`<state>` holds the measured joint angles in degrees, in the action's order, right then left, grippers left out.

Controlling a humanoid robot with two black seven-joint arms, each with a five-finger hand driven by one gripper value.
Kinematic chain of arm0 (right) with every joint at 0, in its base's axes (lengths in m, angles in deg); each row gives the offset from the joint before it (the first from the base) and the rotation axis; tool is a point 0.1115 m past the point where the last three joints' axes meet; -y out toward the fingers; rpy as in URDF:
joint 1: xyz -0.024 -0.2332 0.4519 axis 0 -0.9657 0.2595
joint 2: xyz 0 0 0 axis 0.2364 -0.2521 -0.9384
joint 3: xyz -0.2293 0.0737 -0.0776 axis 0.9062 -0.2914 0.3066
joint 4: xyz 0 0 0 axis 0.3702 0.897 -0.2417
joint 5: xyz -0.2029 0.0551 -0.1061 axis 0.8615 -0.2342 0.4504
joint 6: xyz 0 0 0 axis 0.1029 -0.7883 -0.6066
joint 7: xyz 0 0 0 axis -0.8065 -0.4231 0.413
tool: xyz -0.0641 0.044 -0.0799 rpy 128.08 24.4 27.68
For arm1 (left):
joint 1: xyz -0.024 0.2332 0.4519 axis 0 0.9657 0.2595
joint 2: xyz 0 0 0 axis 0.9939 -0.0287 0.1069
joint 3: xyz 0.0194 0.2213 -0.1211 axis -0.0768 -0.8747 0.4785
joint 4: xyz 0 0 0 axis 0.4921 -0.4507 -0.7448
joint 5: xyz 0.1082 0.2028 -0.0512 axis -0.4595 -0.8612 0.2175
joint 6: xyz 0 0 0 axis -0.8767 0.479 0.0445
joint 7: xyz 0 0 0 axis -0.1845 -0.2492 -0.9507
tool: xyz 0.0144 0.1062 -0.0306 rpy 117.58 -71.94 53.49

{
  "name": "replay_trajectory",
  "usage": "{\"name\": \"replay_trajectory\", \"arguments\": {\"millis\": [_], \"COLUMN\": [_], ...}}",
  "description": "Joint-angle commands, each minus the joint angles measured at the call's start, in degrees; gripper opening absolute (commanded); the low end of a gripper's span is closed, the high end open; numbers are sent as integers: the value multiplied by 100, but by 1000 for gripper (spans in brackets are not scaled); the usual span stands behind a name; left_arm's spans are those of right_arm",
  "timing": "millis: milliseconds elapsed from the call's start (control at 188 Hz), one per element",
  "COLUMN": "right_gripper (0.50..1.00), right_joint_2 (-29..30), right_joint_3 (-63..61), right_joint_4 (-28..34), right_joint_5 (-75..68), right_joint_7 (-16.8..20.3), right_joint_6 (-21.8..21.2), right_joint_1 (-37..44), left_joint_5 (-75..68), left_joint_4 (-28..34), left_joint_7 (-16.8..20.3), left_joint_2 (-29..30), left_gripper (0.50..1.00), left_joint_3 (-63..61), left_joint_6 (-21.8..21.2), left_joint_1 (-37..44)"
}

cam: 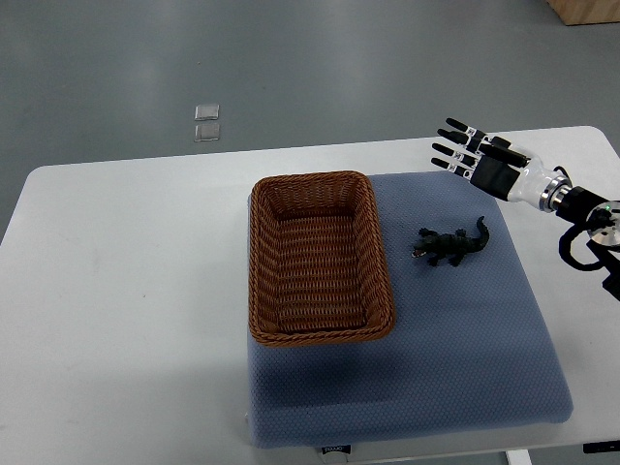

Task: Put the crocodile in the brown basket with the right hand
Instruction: 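Raise the right hand and rotate it palm-down above the crocodile toy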

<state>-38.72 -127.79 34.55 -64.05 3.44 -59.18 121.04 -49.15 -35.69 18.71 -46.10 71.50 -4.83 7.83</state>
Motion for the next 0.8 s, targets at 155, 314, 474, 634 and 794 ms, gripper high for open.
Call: {"name": "replay_trajectory", "arguments": {"millis": [155, 314, 474, 634, 794], "right_gripper": [932, 932, 932, 932, 932], "right_joint_2": [25, 16, 25, 34, 25], "right_joint_3": [14, -21, 5, 49, 49], "right_joint_4": [0, 0, 0, 9, 18], "right_joint_5": [0, 9, 9, 79, 88], "right_joint_7": [8, -1, 8, 8, -1], "right_joint_6": [0, 0, 0, 46, 72], "right_joint_1": [-68, -42, -7, -7, 90], "left_joint_5": [0, 0, 0, 0, 0], "left_joint_4": [2, 2, 63, 55, 55], "left_joint_7": [0, 0, 0, 0, 0], "left_joint_2": [0, 0, 0, 0, 0], "left_gripper": [1000, 1000, 1000, 1000, 1000], "left_joint_3": [2, -6, -15, -6, -6], "left_joint_6": [-39, -13, -39, -39, -39], "left_joint_1": [2, -7, -33, -42, -42]}}
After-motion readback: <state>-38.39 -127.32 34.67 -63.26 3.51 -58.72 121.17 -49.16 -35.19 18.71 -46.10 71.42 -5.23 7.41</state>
